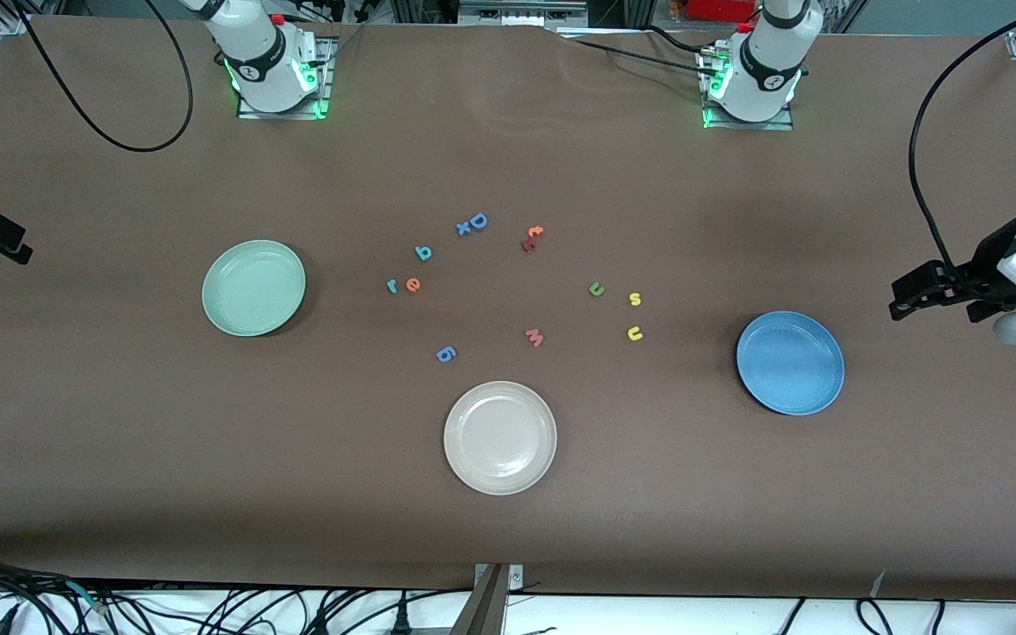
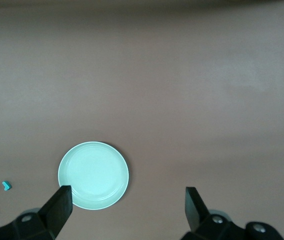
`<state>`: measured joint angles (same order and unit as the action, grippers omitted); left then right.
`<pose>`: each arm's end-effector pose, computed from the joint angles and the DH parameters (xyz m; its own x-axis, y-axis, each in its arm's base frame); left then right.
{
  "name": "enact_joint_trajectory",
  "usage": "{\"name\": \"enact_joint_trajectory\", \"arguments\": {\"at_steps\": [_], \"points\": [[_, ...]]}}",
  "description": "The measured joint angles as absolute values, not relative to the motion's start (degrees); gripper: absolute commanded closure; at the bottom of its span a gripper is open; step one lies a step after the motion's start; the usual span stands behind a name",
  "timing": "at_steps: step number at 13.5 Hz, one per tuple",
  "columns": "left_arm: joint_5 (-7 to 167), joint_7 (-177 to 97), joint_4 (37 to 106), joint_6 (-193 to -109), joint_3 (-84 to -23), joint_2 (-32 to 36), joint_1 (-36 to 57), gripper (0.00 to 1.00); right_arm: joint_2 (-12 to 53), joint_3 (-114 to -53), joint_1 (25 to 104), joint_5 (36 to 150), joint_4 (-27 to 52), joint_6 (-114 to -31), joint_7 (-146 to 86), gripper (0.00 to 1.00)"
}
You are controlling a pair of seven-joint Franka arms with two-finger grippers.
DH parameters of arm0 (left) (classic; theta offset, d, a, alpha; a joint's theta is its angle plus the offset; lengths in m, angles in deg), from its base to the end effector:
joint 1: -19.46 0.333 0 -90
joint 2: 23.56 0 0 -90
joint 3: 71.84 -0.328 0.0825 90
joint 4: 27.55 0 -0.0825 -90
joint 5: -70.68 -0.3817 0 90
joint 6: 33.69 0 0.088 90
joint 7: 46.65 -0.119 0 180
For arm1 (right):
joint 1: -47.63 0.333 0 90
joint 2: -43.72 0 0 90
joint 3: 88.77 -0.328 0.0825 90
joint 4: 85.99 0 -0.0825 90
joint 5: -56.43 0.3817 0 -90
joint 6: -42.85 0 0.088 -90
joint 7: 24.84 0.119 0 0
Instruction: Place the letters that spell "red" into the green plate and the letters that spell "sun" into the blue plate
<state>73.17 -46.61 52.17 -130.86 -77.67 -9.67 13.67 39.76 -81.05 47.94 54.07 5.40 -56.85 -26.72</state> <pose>0.6399 -0.0121 0.5773 0.9980 0.0023 0.0633 0.0011 -0.9998 0.0190 0.5842 -0.0776 0.5896 0.9933 -0.0881 0.0746 -0.0922 -0.9943 0.0527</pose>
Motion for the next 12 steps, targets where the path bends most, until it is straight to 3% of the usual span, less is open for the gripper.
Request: {"name": "enact_joint_trajectory", "arguments": {"at_steps": [12], "points": [[73.2, -46.6, 52.2, -130.5, -77.7, -9.7, 13.7, 0.0, 39.3, -81.1, 48.0, 54.1, 5.6, -55.0, -26.7, 0.0]]}}
